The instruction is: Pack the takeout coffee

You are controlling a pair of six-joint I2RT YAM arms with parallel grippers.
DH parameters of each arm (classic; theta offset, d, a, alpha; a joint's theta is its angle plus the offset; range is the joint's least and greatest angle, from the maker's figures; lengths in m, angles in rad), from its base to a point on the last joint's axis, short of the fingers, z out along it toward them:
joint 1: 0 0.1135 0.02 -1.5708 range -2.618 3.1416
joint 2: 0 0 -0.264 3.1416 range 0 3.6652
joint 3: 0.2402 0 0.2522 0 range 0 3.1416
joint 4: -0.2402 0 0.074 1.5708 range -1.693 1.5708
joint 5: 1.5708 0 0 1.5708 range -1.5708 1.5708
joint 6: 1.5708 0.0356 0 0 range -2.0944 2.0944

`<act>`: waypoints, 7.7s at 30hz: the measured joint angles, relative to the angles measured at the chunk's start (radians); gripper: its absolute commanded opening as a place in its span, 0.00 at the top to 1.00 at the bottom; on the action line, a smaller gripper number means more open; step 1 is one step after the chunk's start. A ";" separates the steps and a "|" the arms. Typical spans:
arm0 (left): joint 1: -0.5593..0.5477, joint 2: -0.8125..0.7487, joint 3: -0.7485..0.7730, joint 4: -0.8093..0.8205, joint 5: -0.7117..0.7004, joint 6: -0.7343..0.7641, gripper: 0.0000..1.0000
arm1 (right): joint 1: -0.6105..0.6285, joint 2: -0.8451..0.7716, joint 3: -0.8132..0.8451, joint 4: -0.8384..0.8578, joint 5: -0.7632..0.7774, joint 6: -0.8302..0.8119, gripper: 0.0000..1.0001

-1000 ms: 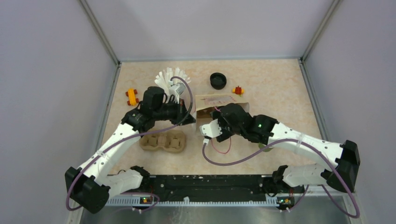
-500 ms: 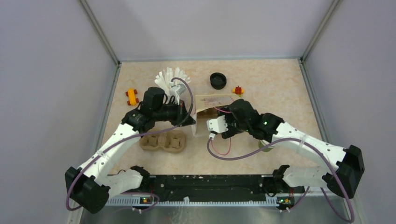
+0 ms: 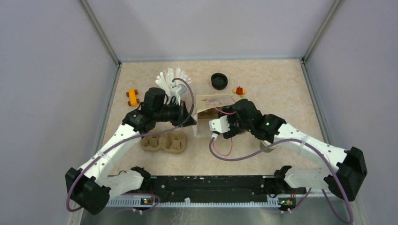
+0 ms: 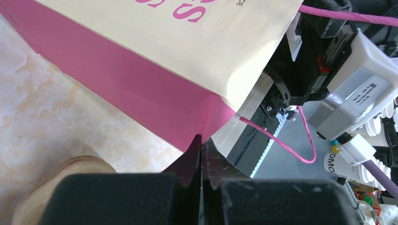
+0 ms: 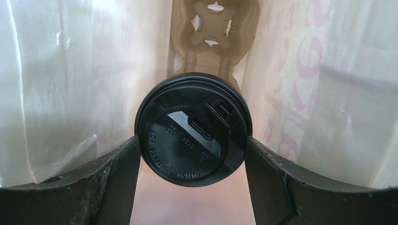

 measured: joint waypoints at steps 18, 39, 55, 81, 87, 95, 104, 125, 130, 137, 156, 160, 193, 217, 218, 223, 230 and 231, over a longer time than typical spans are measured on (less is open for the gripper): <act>0.000 -0.001 -0.023 0.008 0.025 0.003 1.00 | -0.014 0.045 -0.019 0.062 -0.002 -0.035 0.37; 0.000 -0.011 -0.031 0.008 0.033 0.006 1.00 | -0.032 0.066 -0.018 0.106 -0.012 -0.087 0.37; 0.000 -0.009 -0.029 0.015 0.052 0.005 1.00 | -0.028 0.105 0.018 0.103 -0.042 -0.155 0.39; -0.001 0.016 -0.024 0.022 0.066 -0.007 1.00 | -0.069 0.145 -0.005 0.150 -0.094 -0.181 0.38; -0.001 0.016 -0.023 0.022 0.066 -0.007 1.00 | -0.095 0.144 -0.005 0.151 -0.096 -0.191 0.38; -0.001 0.018 -0.022 0.022 0.066 -0.007 1.00 | -0.106 0.134 -0.047 0.177 -0.098 -0.198 0.38; -0.001 0.025 -0.022 0.022 0.066 -0.008 1.00 | -0.119 0.134 -0.057 0.212 -0.121 -0.210 0.38; -0.001 0.049 -0.001 0.021 0.066 -0.008 1.00 | -0.150 0.139 -0.057 0.209 -0.153 -0.261 0.39; -0.001 0.049 -0.001 0.021 0.067 -0.008 1.00 | -0.150 0.139 -0.057 0.203 -0.159 -0.267 0.39; -0.001 0.049 -0.001 0.021 0.066 -0.008 1.00 | -0.150 0.135 -0.057 0.175 -0.161 -0.269 0.39; -0.001 0.049 -0.001 0.022 0.078 -0.023 1.00 | -0.152 0.142 -0.082 0.203 -0.130 -0.280 0.39; -0.001 0.049 -0.001 0.022 0.078 -0.031 1.00 | -0.156 0.154 -0.090 0.234 -0.126 -0.284 0.39; -0.001 0.084 0.027 0.029 0.082 -0.064 1.00 | -0.195 0.159 -0.074 0.219 -0.142 -0.239 0.07; -0.003 0.107 0.050 0.038 0.077 -0.086 1.00 | -0.195 0.116 -0.047 0.104 -0.141 -0.184 0.10; -0.003 0.108 0.051 0.038 0.077 -0.085 1.00 | -0.195 0.116 -0.044 0.100 -0.141 -0.181 0.11; -0.003 0.113 0.061 0.038 0.076 -0.085 1.00 | -0.195 0.115 -0.012 0.078 -0.142 -0.172 0.29; -0.003 0.121 0.062 0.038 0.069 -0.085 1.00 | -0.195 0.090 0.004 0.058 -0.147 -0.161 0.21; -0.003 0.121 0.062 0.038 0.069 -0.085 1.00 | -0.195 0.085 0.005 0.055 -0.149 -0.160 0.21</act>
